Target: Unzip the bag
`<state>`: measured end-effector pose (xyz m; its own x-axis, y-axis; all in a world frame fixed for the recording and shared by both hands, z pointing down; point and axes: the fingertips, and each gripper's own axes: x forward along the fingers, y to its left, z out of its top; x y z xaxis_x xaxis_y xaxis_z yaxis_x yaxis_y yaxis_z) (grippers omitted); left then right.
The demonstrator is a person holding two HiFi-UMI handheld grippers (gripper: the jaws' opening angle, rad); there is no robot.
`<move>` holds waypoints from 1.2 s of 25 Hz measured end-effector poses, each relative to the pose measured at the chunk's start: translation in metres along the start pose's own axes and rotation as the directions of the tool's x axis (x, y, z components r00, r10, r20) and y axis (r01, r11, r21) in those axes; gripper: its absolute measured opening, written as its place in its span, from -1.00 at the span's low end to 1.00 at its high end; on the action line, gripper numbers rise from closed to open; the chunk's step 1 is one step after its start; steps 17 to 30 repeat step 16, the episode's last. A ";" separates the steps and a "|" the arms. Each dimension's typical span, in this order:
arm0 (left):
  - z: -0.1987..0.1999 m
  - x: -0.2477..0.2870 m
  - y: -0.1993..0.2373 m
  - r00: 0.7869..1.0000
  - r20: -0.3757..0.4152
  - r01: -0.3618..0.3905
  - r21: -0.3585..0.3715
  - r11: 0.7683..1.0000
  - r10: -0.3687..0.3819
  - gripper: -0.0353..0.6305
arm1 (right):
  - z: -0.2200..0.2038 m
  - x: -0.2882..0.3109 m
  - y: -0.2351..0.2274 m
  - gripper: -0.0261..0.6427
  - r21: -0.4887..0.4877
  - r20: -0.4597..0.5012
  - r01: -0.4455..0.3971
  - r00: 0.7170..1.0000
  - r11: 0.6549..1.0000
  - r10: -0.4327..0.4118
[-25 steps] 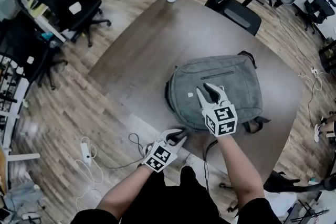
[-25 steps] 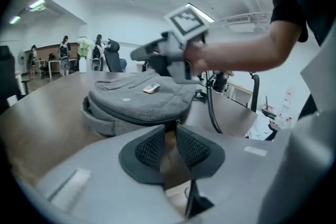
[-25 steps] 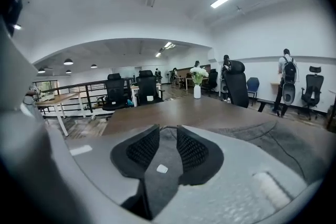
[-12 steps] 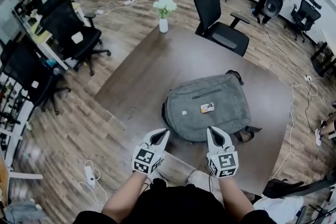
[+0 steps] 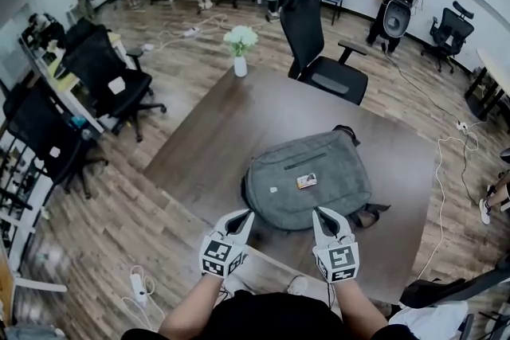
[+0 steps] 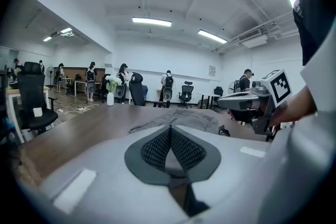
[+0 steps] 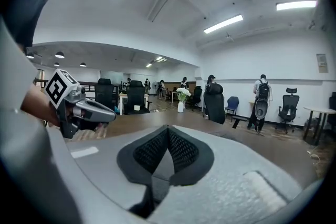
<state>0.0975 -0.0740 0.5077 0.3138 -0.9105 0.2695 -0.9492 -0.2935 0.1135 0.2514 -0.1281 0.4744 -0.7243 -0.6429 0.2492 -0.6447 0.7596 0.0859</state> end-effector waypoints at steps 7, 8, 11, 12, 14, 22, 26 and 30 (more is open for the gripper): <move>-0.007 -0.003 -0.010 1.000 -0.020 0.006 0.005 1.000 -0.006 -0.84 | -0.002 -0.002 0.005 -0.92 0.001 0.003 -0.004 1.000 1.000 0.004; -0.010 -0.004 -0.012 1.000 -0.027 0.007 0.003 1.000 -0.007 -0.84 | -0.004 -0.004 0.005 -0.92 0.002 0.000 -0.003 1.000 1.000 0.003; -0.016 -0.005 -0.017 0.999 -0.043 0.010 0.002 1.000 -0.010 -0.84 | -0.009 -0.008 0.004 -0.92 0.003 -0.008 0.001 1.000 1.000 -0.001; -0.018 -0.005 -0.018 0.999 -0.047 0.010 0.001 1.000 -0.009 -0.84 | -0.010 -0.008 0.004 -0.92 0.001 -0.008 0.001 1.000 1.000 -0.001; -0.022 -0.005 -0.021 0.999 -0.052 0.008 -0.002 1.000 -0.008 -0.84 | -0.011 -0.009 0.004 -0.92 -0.005 -0.006 -0.001 1.000 1.000 0.001; -0.025 -0.006 -0.023 0.998 -0.057 0.005 -0.004 1.000 -0.006 -0.84 | -0.013 -0.009 0.005 -0.92 -0.012 -0.004 -0.005 1.000 1.000 0.005; -0.025 -0.006 -0.023 0.998 -0.057 0.005 -0.004 1.000 -0.006 -0.84 | -0.013 -0.009 0.005 -0.92 -0.012 -0.004 -0.005 1.000 1.000 0.005; -0.025 -0.006 -0.023 0.998 -0.057 0.005 -0.004 1.000 -0.006 -0.84 | -0.013 -0.009 0.005 -0.92 -0.012 -0.004 -0.005 1.000 1.000 0.005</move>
